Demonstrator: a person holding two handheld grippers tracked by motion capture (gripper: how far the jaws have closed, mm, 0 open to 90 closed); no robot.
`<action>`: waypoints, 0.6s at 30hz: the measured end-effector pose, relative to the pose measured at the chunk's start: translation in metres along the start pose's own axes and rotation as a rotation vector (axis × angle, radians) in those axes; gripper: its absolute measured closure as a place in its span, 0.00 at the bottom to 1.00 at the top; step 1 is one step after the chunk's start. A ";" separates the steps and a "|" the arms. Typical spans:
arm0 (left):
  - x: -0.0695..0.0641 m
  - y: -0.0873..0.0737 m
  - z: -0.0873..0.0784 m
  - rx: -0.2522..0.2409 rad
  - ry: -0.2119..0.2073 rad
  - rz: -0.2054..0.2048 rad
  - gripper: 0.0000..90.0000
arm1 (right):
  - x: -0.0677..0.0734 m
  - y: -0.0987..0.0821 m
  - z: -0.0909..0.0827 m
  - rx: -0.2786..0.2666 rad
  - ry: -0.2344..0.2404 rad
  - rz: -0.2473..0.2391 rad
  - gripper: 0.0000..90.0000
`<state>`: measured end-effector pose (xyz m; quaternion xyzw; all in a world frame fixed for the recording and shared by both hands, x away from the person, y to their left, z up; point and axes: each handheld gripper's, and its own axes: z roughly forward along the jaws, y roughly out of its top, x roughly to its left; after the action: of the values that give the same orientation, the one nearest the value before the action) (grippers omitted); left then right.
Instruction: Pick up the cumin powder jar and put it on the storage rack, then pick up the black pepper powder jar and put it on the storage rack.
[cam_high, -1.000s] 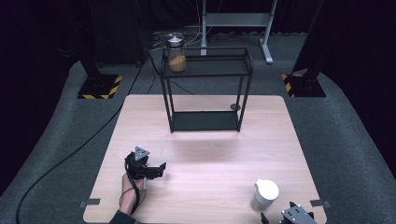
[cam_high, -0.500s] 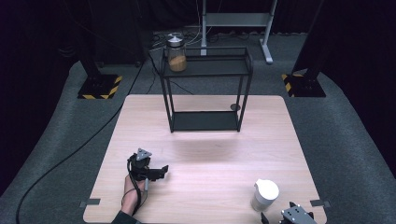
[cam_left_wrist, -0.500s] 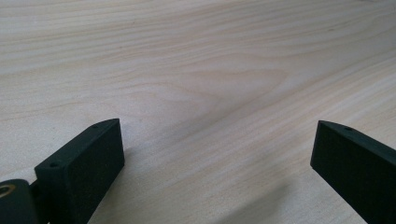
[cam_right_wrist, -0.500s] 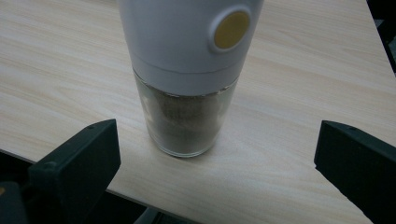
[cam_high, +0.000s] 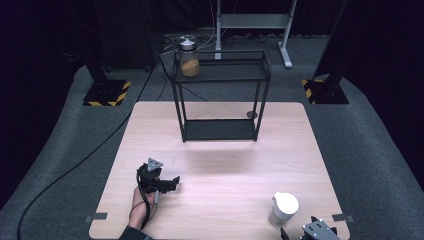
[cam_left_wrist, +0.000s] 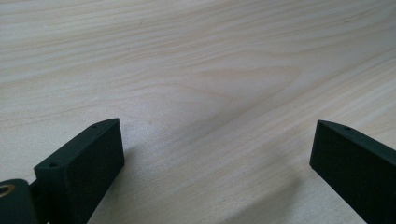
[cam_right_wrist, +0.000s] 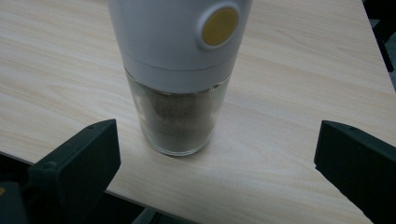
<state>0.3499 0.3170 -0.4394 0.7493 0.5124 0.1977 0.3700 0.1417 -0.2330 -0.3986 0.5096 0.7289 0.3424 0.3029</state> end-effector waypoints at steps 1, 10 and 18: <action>0.000 0.000 0.000 0.001 0.000 0.000 0.03 | 0.000 0.000 0.000 0.000 -0.002 -0.001 0.00; -0.005 0.001 0.001 0.007 0.023 0.010 0.03 | 0.001 -0.001 -0.001 -0.005 -0.014 0.004 0.00; -0.012 0.004 0.003 0.023 0.047 0.036 0.02 | 0.003 -0.002 0.002 0.000 -0.020 0.010 0.00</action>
<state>0.3492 0.3045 -0.4372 0.7577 0.5097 0.2162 0.3455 0.1412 -0.2306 -0.4017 0.5166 0.7234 0.3388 0.3083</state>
